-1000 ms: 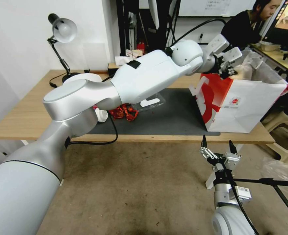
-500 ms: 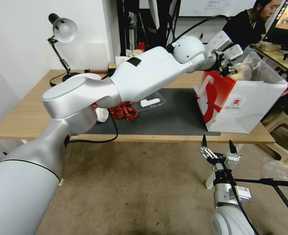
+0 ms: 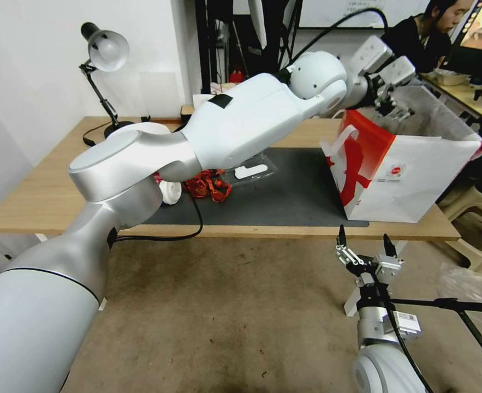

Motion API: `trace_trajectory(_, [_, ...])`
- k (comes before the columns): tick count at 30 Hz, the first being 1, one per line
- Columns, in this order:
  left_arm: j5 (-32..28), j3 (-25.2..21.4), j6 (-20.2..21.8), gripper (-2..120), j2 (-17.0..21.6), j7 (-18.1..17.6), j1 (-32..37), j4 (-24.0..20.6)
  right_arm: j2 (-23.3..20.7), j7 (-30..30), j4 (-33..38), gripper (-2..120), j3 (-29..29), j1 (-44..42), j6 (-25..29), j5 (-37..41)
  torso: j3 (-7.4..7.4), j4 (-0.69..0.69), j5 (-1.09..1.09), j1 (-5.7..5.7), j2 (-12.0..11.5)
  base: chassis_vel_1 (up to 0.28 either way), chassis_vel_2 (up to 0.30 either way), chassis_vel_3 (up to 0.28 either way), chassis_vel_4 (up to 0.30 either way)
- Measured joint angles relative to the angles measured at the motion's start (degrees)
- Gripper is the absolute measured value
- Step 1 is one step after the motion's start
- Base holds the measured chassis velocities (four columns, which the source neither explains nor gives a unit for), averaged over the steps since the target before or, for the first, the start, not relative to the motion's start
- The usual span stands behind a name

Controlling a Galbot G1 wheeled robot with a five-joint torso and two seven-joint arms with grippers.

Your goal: Pick up the trash from the table and place it into the takeout bag.

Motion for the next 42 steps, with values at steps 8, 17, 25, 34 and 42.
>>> trace_trajectory(8, [-12.0, -4.8, -4.3, 100, 6.4, -16.4, 5.3, -10.6, -0.1, 0.0, 0.3, 100, -0.1, 0.0, -0.3, -0.1, 0.0, -0.01, -0.01, 0.0, 0.0, 0.0, 0.0, 0.0, 0.0])
trace_trajectory(17, [-16.0, -7.9, -6.7, 100, 11.8, -25.7, 10.7, -17.8, -0.1, 0.1, 0.7, 100, -0.3, -0.1, -0.5, -0.3, 0.0, -0.02, 0.0, 0.0, 0.0, 0.0, 0.0, 0.0, 0.0])
trace_trajectory(25, [-15.9, -10.3, -9.2, 100, 17.8, -27.9, 18.1, -24.8, 0.0, 0.2, 1.1, 100, -0.4, -0.5, -0.7, -0.5, 0.0, -0.01, -0.01, 0.0, 0.0, 0.0, 0.0, 0.0, 0.0])
trace_trajectory(34, [-11.8, -15.8, -11.4, 100, 26.4, -26.1, 28.3, -31.7, 0.3, 0.2, 1.0, 100, -0.7, -0.5, -0.8, -1.1, 0.0, 0.0, -0.01, 0.0, 0.0, 0.0, 0.0, 0.0, 0.0])
trace_trajectory(42, [-6.9, -25.3, -12.7, 100, 34.0, -23.0, 39.9, -38.5, 0.6, 0.2, 0.6, 100, -1.0, -0.4, -0.7, -1.5, 0.0, 0.0, 0.0, -0.01, 0.0, 0.0, 0.0, 0.0, 0.0])
